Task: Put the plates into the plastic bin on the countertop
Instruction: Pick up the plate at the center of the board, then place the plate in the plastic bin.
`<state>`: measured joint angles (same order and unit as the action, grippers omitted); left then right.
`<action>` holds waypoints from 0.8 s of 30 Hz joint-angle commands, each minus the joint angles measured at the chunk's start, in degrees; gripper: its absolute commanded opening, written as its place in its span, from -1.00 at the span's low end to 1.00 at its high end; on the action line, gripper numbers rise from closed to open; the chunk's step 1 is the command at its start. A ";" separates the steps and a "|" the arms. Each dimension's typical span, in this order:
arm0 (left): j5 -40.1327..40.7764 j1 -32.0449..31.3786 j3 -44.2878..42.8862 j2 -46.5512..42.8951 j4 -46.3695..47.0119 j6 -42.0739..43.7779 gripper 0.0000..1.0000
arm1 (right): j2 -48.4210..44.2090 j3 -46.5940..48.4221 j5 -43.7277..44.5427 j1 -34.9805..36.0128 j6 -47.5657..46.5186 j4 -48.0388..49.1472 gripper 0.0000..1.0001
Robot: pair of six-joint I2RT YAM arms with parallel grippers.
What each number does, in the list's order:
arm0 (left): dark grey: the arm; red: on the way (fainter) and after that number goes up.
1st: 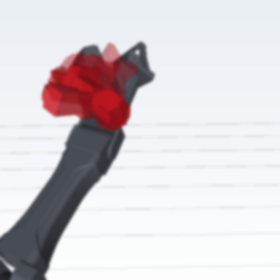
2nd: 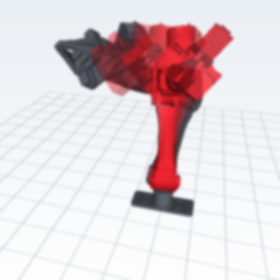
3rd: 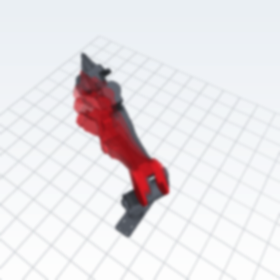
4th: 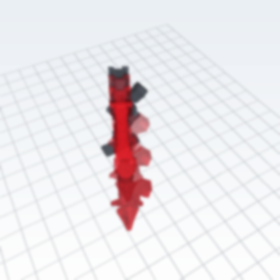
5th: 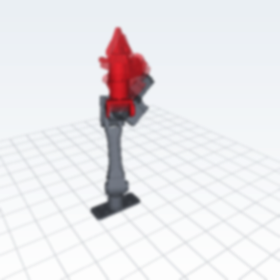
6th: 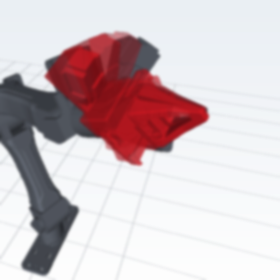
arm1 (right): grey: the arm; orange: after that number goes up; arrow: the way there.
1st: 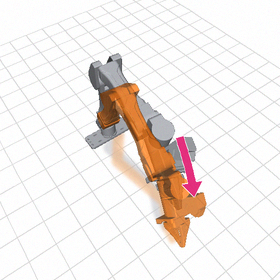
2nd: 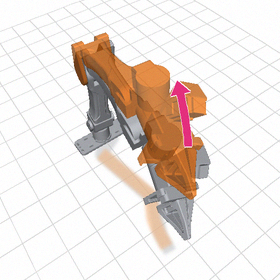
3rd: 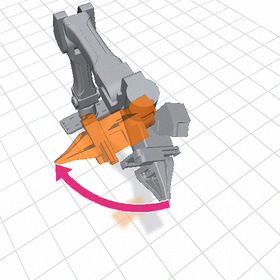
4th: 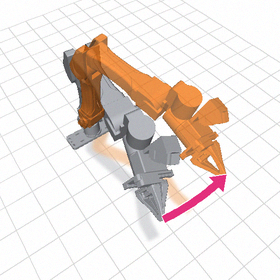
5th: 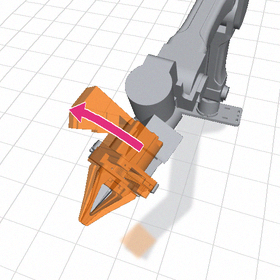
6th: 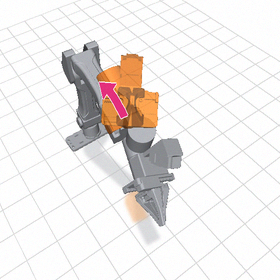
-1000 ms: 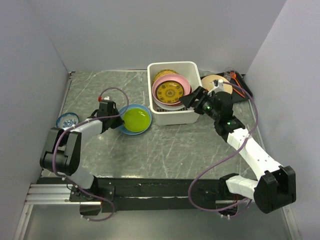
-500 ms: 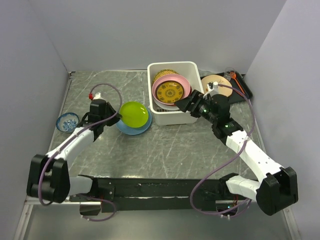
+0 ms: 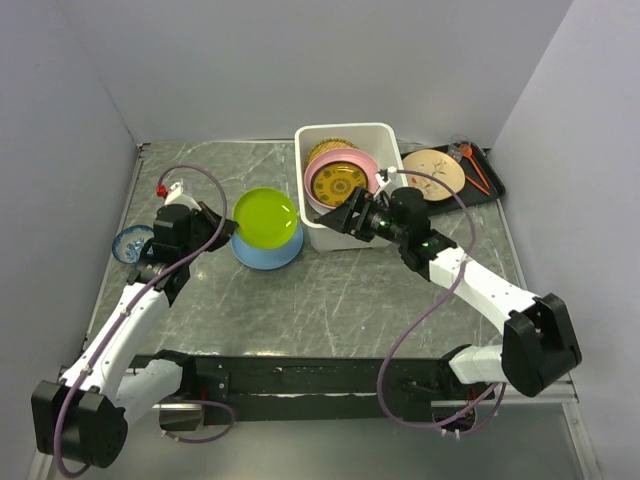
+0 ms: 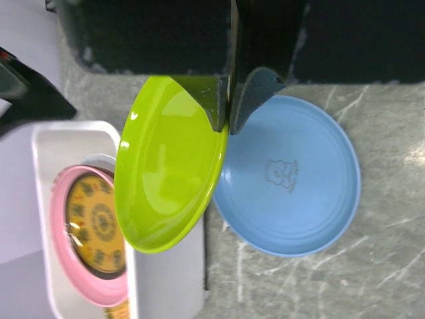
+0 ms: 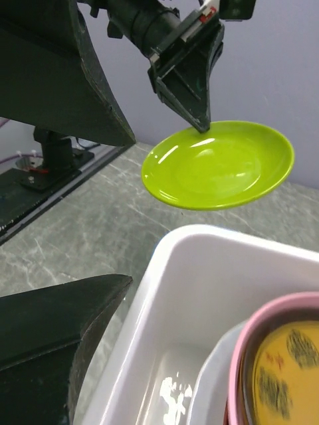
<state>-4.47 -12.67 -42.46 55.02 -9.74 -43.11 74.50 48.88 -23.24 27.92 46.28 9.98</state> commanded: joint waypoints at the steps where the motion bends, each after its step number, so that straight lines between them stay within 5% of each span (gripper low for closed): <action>1: -5.10 0.01 -1.66 -2.90 2.88 0.92 -0.99 | 2.58 4.37 -3.47 1.52 1.44 5.84 0.69; 17: -17.68 0.01 -1.84 -1.41 8.59 0.93 -0.99 | 5.39 5.43 -4.00 3.45 1.97 7.16 0.65; 24: -21.80 -0.08 -1.40 -1.59 9.30 1.36 -0.99 | 7.24 6.66 -5.85 4.42 2.06 9.00 0.26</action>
<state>-21.56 -12.67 -42.44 54.02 -5.04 -42.48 80.79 51.81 -27.29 31.55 48.42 15.05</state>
